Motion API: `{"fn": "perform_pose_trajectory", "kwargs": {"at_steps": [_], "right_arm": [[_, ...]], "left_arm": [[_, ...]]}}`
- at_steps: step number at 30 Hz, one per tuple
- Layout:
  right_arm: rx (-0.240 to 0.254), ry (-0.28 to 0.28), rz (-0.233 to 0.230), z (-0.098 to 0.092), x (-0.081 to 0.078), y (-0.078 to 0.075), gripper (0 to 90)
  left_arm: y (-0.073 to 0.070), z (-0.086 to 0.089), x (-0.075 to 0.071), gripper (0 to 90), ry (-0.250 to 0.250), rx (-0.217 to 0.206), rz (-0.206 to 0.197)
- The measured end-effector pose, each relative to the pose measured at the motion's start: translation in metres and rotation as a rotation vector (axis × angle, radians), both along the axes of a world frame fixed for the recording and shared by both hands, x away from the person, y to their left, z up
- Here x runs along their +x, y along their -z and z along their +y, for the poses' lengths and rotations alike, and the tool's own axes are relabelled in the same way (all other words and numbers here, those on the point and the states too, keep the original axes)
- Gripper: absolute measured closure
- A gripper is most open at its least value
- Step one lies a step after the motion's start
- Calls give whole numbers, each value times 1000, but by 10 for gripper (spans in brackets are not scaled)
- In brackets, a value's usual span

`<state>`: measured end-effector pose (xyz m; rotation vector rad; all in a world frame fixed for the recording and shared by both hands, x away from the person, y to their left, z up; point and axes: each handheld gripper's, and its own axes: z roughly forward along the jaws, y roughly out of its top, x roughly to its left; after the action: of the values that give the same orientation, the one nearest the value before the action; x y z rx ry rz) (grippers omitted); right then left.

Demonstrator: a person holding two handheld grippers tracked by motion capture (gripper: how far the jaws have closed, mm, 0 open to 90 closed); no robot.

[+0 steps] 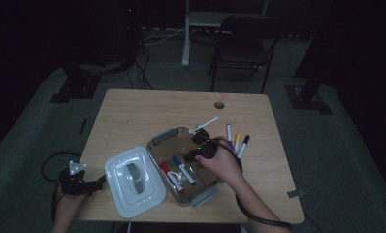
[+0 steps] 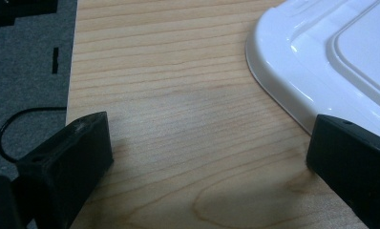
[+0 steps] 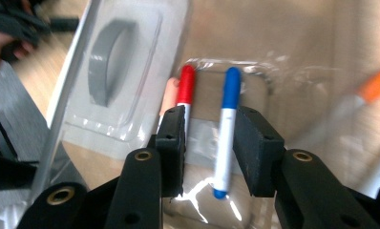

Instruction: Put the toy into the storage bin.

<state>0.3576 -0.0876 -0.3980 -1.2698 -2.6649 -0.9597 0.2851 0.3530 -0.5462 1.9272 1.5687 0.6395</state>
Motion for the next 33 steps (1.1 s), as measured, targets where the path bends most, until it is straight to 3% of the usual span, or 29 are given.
{"fn": "perform_pose_trajectory", "kwargs": {"at_steps": [5,9,11,13,18,24,33], "right_arm": [[53,72,-44,-39,0,-15,627],[57,143,-79,-70,2,-16,599],[57,153,-85,-76,3,-15,592],[50,205,-96,-97,6,-7,566],[30,284,-96,-121,12,16,542],[25,361,-98,-143,19,42,477],[-28,565,-120,-168,35,65,462]], "left_arm": [[0,0,0,22,0,0,0],[0,0,0,21,0,0,0],[0,0,0,21,0,0,0],[0,0,0,21,-1,-1,0],[0,0,0,21,0,-1,1],[0,0,0,22,-1,-1,1],[0,0,0,22,0,-1,1]]}}
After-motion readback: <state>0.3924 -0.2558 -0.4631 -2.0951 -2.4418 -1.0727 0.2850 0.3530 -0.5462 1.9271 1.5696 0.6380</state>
